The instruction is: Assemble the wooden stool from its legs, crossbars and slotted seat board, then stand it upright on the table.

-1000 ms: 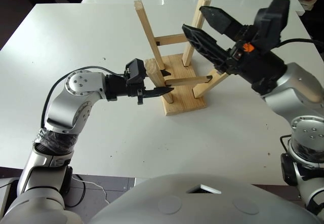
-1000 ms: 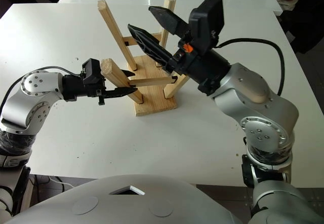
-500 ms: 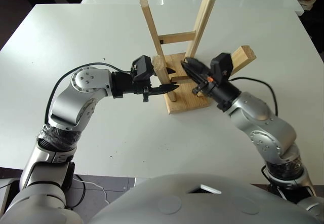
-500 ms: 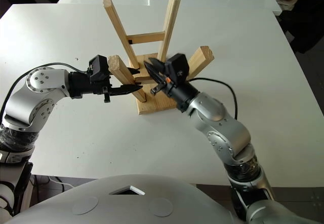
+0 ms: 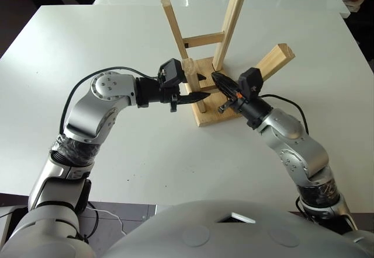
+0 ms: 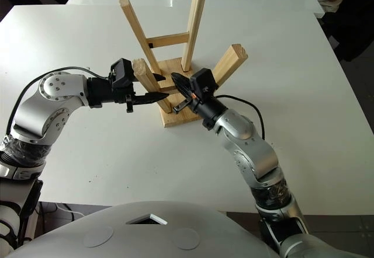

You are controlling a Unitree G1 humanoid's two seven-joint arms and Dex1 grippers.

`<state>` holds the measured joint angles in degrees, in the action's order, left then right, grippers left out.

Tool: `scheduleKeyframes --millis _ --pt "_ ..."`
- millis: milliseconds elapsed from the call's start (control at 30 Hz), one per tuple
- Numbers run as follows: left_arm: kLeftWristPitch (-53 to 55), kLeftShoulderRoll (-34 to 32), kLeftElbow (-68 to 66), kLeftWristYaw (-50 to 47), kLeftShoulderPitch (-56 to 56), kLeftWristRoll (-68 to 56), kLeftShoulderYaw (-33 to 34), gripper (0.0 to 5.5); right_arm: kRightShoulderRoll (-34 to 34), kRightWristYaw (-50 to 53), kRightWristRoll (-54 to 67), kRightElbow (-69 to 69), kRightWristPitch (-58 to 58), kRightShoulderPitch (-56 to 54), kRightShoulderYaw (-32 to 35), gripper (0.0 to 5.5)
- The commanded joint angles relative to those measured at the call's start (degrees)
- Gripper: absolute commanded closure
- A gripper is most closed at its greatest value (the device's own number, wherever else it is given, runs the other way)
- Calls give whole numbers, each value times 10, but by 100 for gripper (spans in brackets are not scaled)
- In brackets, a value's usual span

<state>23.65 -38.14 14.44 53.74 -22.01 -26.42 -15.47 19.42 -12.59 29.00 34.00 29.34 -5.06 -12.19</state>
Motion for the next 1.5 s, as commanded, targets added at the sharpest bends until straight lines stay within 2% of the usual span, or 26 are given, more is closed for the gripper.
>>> scheduleKeyframes --millis 33,133,267,367,467,633,800,900,933,1133,1333,1500 --pt "26 -23 -46 6 24 74 -51 345 5 -3 101 80 51 -86 78 547" --pt "17 -18 -71 4 24 90 -68 345 27 0 188 109 83 -130 135 547" --pt "11 -34 -63 20 38 73 -65 345 95 4 275 62 88 -193 273 547" --pt "2 -62 -35 55 60 53 -58 345 159 -11 290 -28 83 -207 374 547" --pt "-3 -96 0 94 80 21 -43 345 199 -46 253 -94 72 -181 405 547" --pt "5 -124 16 123 79 -27 -6 345 192 -94 160 -132 32 -86 360 547" --pt "-3 -102 -23 111 55 -6 -12 345 162 -110 58 -121 -19 -9 271 547" --pt "3 -86 -50 78 47 17 -18 345 146 -105 31 -107 -25 9 249 547" --pt "5 -90 -51 77 50 20 -20 308 142 -105 25 -105 -27 12 245 550" --pt "-16 -74 -61 71 65 46 4 220 131 -113 -7 -103 -33 37 229 550" --pt "-32 -76 -92 49 79 68 49 220 128 -89 -111 -143 -54 60 178 550" --pt "50 -35 6 -39 163 24 104 220 91 -58 -185 -136 -62 106 109 550"
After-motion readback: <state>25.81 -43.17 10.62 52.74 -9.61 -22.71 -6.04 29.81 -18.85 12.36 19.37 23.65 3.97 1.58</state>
